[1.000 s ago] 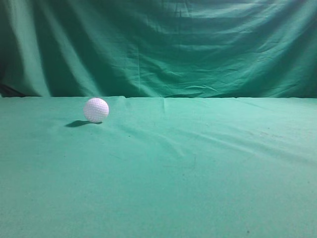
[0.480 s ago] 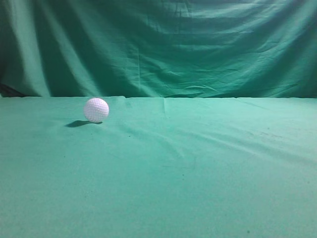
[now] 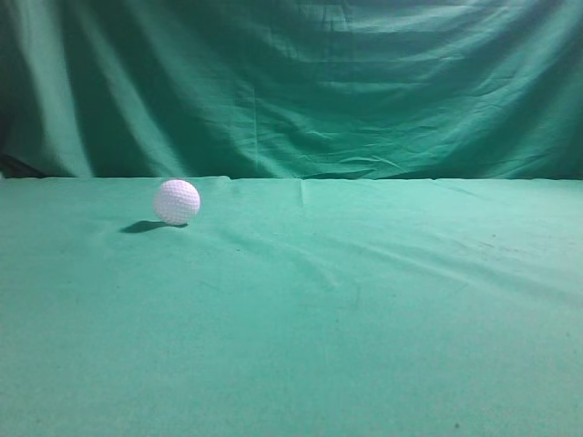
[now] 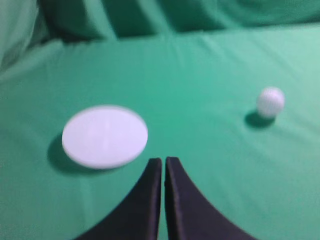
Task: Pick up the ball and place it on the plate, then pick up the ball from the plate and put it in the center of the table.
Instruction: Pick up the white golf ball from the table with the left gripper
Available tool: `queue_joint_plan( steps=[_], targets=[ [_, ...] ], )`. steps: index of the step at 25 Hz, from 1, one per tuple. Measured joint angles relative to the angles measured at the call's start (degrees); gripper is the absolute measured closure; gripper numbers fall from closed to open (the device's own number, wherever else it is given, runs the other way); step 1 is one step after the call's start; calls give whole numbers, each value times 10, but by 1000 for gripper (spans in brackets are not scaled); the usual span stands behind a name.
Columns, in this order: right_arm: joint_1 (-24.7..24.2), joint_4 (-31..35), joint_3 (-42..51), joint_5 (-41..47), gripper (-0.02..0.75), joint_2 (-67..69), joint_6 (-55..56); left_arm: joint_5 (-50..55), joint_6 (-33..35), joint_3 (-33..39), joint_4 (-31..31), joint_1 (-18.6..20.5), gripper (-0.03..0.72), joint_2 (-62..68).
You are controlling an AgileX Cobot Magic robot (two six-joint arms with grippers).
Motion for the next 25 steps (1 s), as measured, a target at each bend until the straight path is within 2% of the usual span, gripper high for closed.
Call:
queue_joint_plan(
  steps=[4, 10, 15, 21, 25],
  targets=[
    [0, 0, 0, 0, 675, 0, 0, -95, 0, 0, -7, 0, 688, 0],
    [0, 0, 0, 0, 675, 0, 0, -152, -4, 0, -9, 0, 688, 0],
    [0, 0, 0, 0, 675, 0, 0, -300, -77, 0, -32, 0, 688, 0],
    [0, 0, 0, 0, 675, 0, 0, -226, -216, -61, 24, 0, 688, 68],
    [0, 0, 0, 0, 675, 0, 0, -201, -251, -105, 55, 0, 688, 165]
  ],
)
